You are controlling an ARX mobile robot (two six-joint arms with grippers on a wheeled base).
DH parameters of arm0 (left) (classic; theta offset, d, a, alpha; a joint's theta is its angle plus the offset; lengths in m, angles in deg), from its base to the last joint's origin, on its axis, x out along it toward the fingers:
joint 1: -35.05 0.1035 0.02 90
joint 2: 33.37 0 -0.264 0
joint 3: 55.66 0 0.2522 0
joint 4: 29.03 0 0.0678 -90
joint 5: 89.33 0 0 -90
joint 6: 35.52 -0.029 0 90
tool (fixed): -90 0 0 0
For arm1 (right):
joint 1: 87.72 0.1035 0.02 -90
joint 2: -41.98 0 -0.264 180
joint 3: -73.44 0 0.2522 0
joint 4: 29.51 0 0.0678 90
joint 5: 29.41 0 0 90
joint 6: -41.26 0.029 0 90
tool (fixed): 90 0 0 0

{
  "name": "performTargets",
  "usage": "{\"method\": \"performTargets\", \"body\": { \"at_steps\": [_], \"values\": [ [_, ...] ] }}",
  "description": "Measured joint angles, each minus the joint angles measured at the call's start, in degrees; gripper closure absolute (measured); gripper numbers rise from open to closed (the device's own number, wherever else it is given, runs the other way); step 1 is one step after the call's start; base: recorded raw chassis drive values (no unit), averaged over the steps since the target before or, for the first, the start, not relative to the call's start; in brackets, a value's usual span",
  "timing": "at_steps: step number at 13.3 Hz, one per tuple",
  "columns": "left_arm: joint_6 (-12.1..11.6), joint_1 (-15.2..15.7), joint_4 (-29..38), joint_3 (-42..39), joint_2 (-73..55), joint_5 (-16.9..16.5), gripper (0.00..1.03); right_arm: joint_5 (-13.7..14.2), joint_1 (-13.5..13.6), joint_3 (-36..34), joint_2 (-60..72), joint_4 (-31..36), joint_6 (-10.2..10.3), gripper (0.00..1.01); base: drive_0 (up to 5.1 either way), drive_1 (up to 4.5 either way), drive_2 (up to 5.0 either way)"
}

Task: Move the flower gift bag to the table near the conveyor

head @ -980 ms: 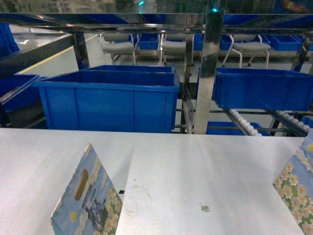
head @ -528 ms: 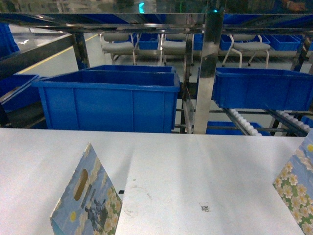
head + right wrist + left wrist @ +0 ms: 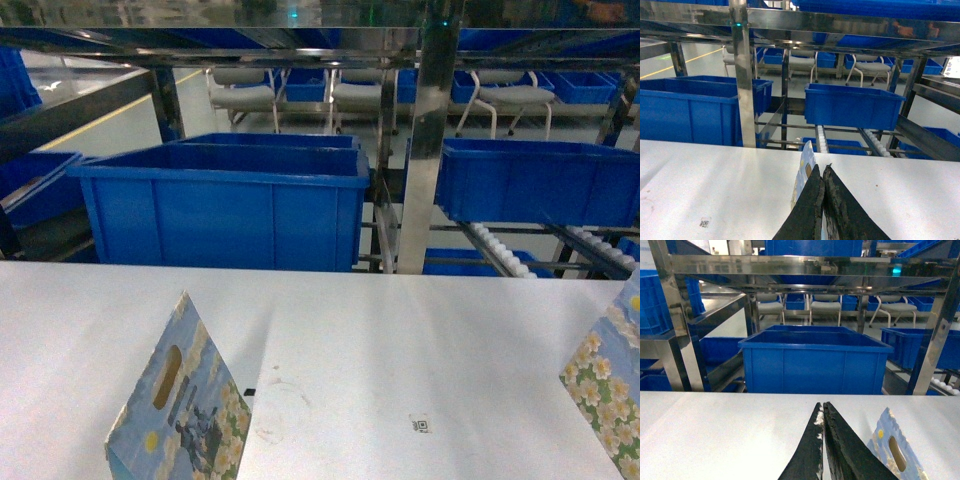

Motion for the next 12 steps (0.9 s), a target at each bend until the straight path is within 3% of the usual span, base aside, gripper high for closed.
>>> {"method": "performTargets", "body": {
  "at_steps": [2,4,10,11,12],
  "values": [
    [0.0,0.0,0.0,0.0,0.0,0.0,1.01,0.0,0.0,0.0,0.0,0.0,0.0,0.99,0.0,0.00,0.0],
    [0.0,0.0,0.0,0.0,0.0,0.0,0.74,0.0,0.0,0.0,0.0,0.0,0.0,0.74,0.0,0.00,0.0],
    [0.0,0.0,0.0,0.0,0.0,0.0,0.10,0.0,0.0,0.0,0.0,0.0,0.0,0.10,0.0,0.00,0.0],
    [0.0,0.0,0.0,0.0,0.0,0.0,0.03,0.0,0.0,0.0,0.0,0.0,0.0,0.02,0.0,0.00,0.0],
    [0.0,0.0,0.0,0.0,0.0,0.0,0.05,0.0,0.0,0.0,0.0,0.0,0.0,0.03,0.0,0.00,0.0]
  ]
}}
